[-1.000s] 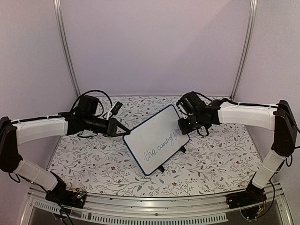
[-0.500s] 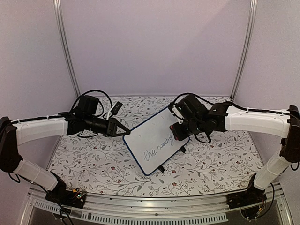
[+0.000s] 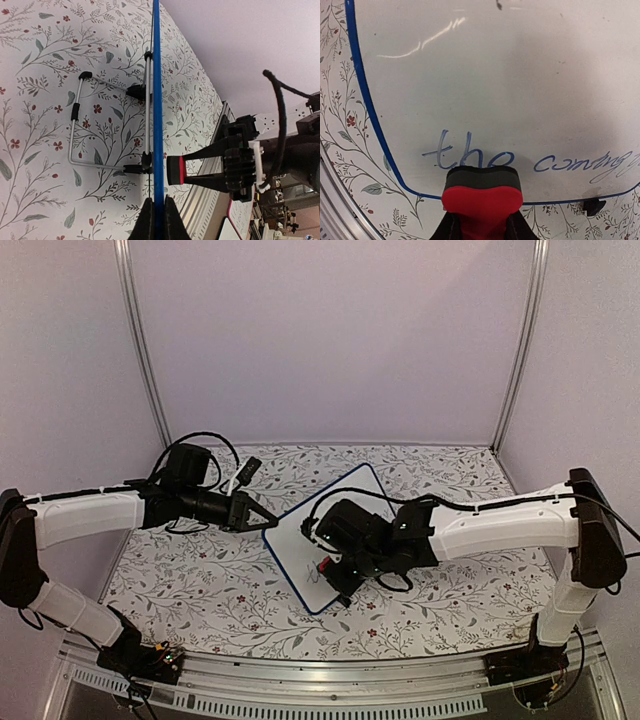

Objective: Erase the whiteboard
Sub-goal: Erase the whiteboard at the center of the board.

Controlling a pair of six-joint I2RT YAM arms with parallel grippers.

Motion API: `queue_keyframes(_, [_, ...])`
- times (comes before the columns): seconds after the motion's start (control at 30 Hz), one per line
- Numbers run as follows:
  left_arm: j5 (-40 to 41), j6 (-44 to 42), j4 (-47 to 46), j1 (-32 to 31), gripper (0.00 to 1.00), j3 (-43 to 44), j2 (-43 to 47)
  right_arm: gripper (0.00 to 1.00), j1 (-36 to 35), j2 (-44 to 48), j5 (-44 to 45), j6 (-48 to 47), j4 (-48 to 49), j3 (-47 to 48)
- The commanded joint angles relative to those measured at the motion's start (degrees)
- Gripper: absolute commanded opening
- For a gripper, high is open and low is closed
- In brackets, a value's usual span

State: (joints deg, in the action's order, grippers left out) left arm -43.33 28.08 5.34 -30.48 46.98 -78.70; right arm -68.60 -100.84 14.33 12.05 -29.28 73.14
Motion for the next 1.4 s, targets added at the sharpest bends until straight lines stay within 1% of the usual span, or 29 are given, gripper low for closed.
queue_keyframes(0.0, [-2.7, -1.1, -2.0, -0.1, 0.00, -0.5, 1.0, 0.22, -2.8, -3.7, 5.8, 2.3, -1.7, 4.7])
queue_keyframes(0.27, [-2.7, -1.1, -2.0, -0.1, 0.00, -0.5, 1.4, 0.22, -5.6, -7.2, 13.9, 7.1, -4.5, 7.9])
queue_keyframes(0.37, [-2.6, -1.1, -2.0, -0.1, 0.00, -0.5, 1.5, 0.22, -5.9, -9.5, 15.4, 8.1, -6.1, 9.9])
queue_keyframes(0.63, [-2.5, -1.2, -2.0, -0.2, 0.00, -0.5, 1.6, 0.22, -6.2, -11.8, 13.5, 6.7, -5.9, 12.7])
queue_keyframes(0.87, [-2.7, -1.1, -2.0, -0.2, 0.00, -0.5, 1.5, 0.22, -6.2, -12.8, 11.6, 6.2, -6.7, 12.8])
queue_keyframes(1.0, [-2.8, -1.1, -2.0, -0.1, 0.00, -0.4, 1.5, 0.22, -6.2, -13.7, 10.8, 6.3, -8.1, 11.9])
queue_keyframes(1.2, [-2.8, -1.2, -2.0, -0.1, 0.00, -0.4, 1.4, 0.22, -6.4, -12.4, 9.3, 7.4, -8.0, 8.6])
queue_keyframes(1.37, [-3.0, -0.9, -2.1, -0.1, 0.00, -0.5, 1.2, 0.22, -7.0, -12.2, 9.0, 7.6, -8.4, 7.8])
